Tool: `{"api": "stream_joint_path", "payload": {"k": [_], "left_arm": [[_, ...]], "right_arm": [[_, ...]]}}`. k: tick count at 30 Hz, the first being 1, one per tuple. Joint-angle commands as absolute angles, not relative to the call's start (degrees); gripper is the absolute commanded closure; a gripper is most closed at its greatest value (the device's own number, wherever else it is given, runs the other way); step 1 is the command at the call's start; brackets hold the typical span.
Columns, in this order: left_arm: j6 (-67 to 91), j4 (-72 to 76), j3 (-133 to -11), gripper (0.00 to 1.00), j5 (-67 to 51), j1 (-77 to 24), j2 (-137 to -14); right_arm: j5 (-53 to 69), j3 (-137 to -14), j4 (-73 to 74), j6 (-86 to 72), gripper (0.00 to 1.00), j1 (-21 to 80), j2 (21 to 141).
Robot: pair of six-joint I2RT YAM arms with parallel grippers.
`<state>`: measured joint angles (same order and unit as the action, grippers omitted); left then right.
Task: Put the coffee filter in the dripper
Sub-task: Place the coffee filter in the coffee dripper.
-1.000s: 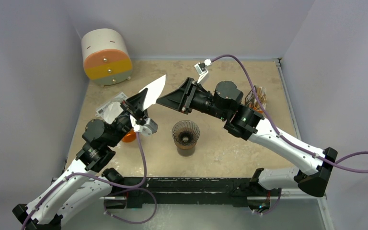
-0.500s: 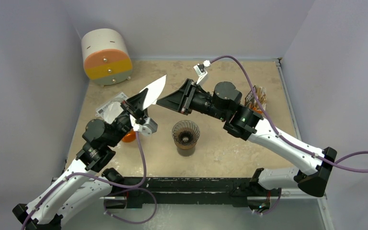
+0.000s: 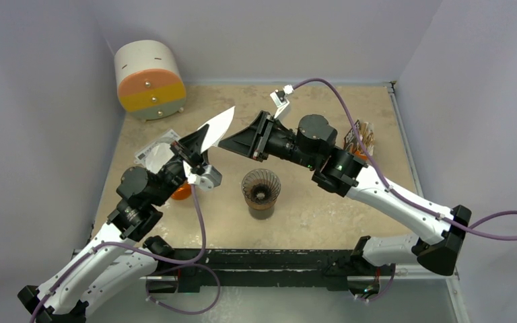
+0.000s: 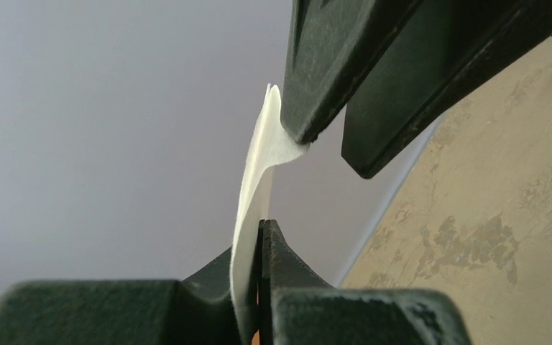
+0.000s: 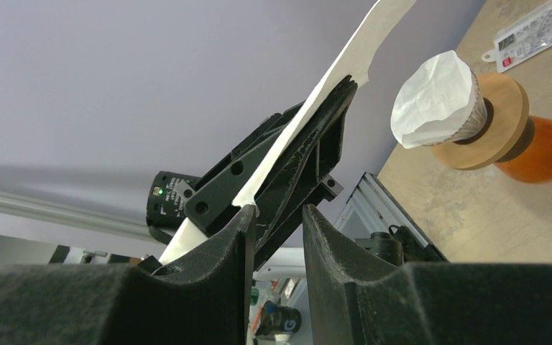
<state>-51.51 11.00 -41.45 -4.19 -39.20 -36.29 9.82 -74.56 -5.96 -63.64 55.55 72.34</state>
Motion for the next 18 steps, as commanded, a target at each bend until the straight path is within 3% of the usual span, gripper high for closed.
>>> {"api": "stream_joint_path", "payload": {"k": [1,18], "left_arm": [[-50.9,10.7,-43.3,1.0,-5.1,-39.5,-36.4],[-52.0,9.7,-43.0,1.0,-4.9,-39.5,-36.1]], "right_arm": [[9.7,-77.1,-7.7,-64.2,0.67,55.9,73.4],[9.3,-77.7,-8.4,-64.3,0.67,56.0,73.6]]}}
